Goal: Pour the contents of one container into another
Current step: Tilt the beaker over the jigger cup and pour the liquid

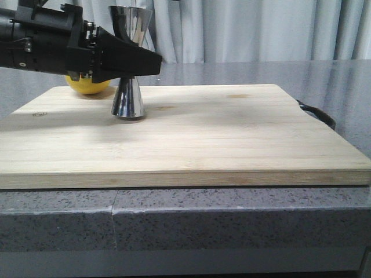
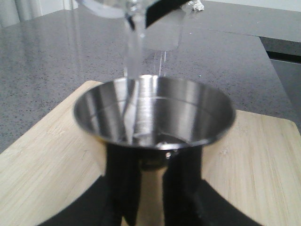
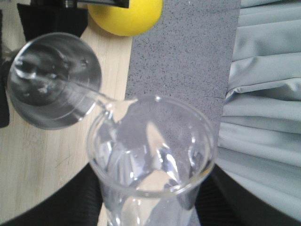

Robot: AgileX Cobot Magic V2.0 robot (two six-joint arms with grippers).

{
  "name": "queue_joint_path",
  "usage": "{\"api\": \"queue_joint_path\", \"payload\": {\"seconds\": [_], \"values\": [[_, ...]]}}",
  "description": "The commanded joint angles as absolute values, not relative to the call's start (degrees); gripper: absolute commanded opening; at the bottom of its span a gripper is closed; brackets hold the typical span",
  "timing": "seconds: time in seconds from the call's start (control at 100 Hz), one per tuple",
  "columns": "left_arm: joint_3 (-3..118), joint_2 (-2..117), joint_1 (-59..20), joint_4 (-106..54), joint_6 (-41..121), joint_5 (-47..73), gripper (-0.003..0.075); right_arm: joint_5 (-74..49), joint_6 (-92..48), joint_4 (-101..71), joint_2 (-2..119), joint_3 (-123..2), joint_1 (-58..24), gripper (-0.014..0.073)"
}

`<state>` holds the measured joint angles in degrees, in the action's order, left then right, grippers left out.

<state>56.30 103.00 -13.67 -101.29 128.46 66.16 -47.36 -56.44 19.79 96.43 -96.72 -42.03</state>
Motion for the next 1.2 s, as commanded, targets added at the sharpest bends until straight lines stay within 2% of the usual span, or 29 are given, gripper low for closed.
{"api": "queue_joint_path", "payload": {"seconds": [0.0,1.19], "values": [[57.9,100.8,-14.1,-105.3,128.3,72.9,0.0134,-43.7,-58.1,22.0,93.8,-99.0,-42.0,0.0306],[57.9,100.8,-14.1,-105.3,128.3,72.9,0.0134,-41.0,-62.0,24.1,93.8,-99.0,-42.1,0.0306]]}}
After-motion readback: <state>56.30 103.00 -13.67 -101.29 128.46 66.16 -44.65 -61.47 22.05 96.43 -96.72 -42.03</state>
